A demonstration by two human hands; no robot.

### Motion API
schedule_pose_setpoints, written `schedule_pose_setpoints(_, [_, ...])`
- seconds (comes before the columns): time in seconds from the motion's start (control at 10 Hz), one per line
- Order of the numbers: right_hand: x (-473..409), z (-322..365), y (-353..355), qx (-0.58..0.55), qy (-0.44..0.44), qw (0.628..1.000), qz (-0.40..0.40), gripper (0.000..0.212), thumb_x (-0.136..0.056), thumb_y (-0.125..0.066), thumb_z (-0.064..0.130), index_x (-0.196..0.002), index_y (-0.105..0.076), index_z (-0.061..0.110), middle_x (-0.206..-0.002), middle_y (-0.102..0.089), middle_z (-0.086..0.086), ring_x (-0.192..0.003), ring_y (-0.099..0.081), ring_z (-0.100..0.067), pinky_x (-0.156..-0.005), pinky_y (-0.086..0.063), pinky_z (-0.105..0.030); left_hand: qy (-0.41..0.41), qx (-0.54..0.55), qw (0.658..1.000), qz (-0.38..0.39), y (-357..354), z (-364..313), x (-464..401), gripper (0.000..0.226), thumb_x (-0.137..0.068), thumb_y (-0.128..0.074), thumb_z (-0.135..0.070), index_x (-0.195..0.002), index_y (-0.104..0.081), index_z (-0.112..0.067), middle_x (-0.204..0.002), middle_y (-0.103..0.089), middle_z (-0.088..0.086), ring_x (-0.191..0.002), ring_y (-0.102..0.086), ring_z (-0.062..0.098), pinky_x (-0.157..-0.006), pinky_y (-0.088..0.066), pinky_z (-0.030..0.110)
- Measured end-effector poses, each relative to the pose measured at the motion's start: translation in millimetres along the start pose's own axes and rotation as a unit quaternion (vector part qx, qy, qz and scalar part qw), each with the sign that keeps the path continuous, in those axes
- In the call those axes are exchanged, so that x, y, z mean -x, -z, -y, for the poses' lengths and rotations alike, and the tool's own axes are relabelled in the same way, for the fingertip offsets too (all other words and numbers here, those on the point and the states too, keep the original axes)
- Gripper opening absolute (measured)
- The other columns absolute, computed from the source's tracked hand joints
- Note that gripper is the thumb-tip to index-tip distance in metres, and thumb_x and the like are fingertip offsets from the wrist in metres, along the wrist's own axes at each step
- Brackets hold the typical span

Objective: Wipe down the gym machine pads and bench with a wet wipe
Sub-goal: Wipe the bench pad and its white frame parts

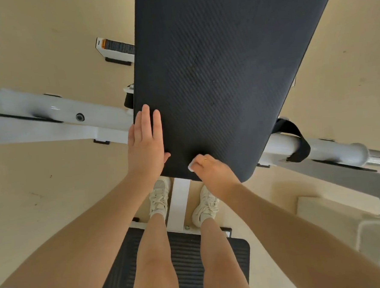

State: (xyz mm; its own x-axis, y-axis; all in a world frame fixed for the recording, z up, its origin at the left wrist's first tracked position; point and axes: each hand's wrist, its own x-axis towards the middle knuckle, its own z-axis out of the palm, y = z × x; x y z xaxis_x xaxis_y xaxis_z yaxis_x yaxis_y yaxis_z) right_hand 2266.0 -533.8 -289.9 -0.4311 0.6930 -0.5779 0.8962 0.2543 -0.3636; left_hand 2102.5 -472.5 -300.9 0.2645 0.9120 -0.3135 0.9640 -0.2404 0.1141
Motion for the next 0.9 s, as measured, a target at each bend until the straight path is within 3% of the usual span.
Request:
schedule_pose_setpoints(0.1, [-9.6,-11.9,25.1,-0.124,-0.055,0.986,-0.100,0.036,-0.090,-0.050,0.005,-0.124,-0.050,0.017,-0.127,-0.046,-0.002,-0.112,-0.047,-0.019,-0.094,-0.046,-0.033,-0.003,0.013,1.000,-0.009,9.6,-3.6,-1.4,0.101,-0.066,-0.080,-0.037,-0.143,-0.025,-0.001,-0.149,-0.022,0.024,-0.136,-0.027,0.041,-0.109,-0.025,0.047])
schedule_pose_setpoints(0.2, [-29.2,-31.5,78.7,-0.169,-0.102,0.938,-0.285,0.030,-0.091,-0.043,0.002,-0.115,-0.059,0.010,-0.116,-0.051,-0.011,-0.105,-0.048,-0.025,-0.087,-0.042,-0.033,-0.022,0.002,0.999,-0.048,17.0,-8.3,-9.9,0.105,-0.060,-0.083,-0.037,-0.140,-0.028,0.001,-0.147,-0.027,0.027,-0.132,-0.032,0.044,-0.106,-0.026,0.048])
schedule_pose_setpoints(0.3, [-45.7,-58.4,121.5,-0.112,-0.134,0.909,-0.378,0.034,-0.087,-0.040,-0.005,-0.115,-0.058,0.004,-0.115,-0.051,-0.018,-0.103,-0.047,-0.031,-0.084,-0.038,-0.033,-0.038,-0.004,0.997,-0.065,25.0,-16.7,-28.6,0.105,-0.060,-0.083,-0.040,-0.140,-0.028,0.000,-0.148,-0.026,0.026,-0.133,-0.031,0.043,-0.106,-0.026,0.048])
schedule_pose_setpoints(0.4, [-56.0,-63.0,116.7,-0.104,-0.130,0.895,-0.413,0.031,-0.083,-0.047,-0.008,-0.108,-0.060,0.005,-0.109,-0.054,-0.016,-0.097,-0.050,-0.031,-0.077,-0.045,-0.037,-0.041,-0.011,0.998,-0.054,27.6,-23.6,-42.2,0.106,-0.063,-0.081,-0.039,-0.142,-0.024,0.001,-0.149,-0.025,0.023,-0.136,-0.028,0.040,-0.109,-0.025,0.045])
schedule_pose_setpoints(0.5, [-44.5,-38.8,70.1,-0.087,-0.064,0.938,-0.329,0.034,-0.076,-0.058,-0.010,-0.106,-0.060,0.007,-0.105,-0.057,-0.012,-0.091,-0.054,-0.030,-0.070,-0.053,-0.041,-0.030,-0.013,0.999,-0.037,26.4,-24.6,-42.1,0.108,-0.066,-0.079,-0.037,-0.145,-0.016,0.000,-0.152,-0.017,0.020,-0.140,-0.021,0.036,-0.111,-0.023,0.043])
schedule_pose_setpoints(0.6, [-14.1,-12.2,16.4,-0.090,-0.037,0.987,-0.131,0.047,-0.082,-0.055,-0.006,-0.126,-0.047,0.009,-0.124,-0.048,-0.009,-0.107,-0.048,-0.025,-0.087,-0.050,-0.037,-0.025,-0.008,0.999,-0.033,27.7,-25.4,-41.7,0.106,-0.068,-0.078,-0.035,-0.145,-0.014,0.000,-0.153,-0.014,0.019,-0.141,-0.017,0.035,-0.112,-0.022,0.043])
schedule_pose_setpoints(0.7, [15.6,-7.0,-20.1,-0.102,-0.056,0.993,-0.014,0.052,-0.087,-0.053,-0.002,-0.134,-0.039,0.015,-0.135,-0.039,-0.002,-0.120,-0.040,-0.018,-0.098,-0.043,-0.028,-0.021,-0.011,0.999,-0.029,26.2,-26.2,-42.6,0.105,-0.069,-0.077,-0.038,-0.145,-0.016,0.000,-0.153,-0.015,0.020,-0.140,-0.018,0.036,-0.112,-0.022,0.042])
schedule_pose_setpoints(0.8, [20.3,-13.4,-3.0,-0.231,-0.123,0.963,-0.064,0.037,-0.093,-0.047,0.003,-0.128,-0.048,0.015,-0.129,-0.046,-0.003,-0.116,-0.045,-0.019,-0.097,-0.043,-0.031,-0.019,-0.018,0.999,-0.042,21.1,-26.1,-40.0,0.103,-0.069,-0.076,-0.038,-0.145,-0.017,0.000,-0.152,-0.017,0.021,-0.140,-0.020,0.037,-0.112,-0.022,0.043])
schedule_pose_setpoints(0.9, [0.7,-36.5,35.3,-0.232,-0.141,0.934,-0.234,0.032,-0.094,-0.037,0.008,-0.119,-0.057,0.010,-0.119,-0.051,-0.010,-0.108,-0.045,-0.023,-0.088,-0.039,-0.031,0.000,-0.009,0.997,-0.073,15.6,-29.6,-31.4,0.099,-0.071,-0.076,-0.033,-0.144,-0.017,0.000,-0.151,-0.019,0.024,-0.138,-0.023,0.039,-0.111,-0.023,0.044])
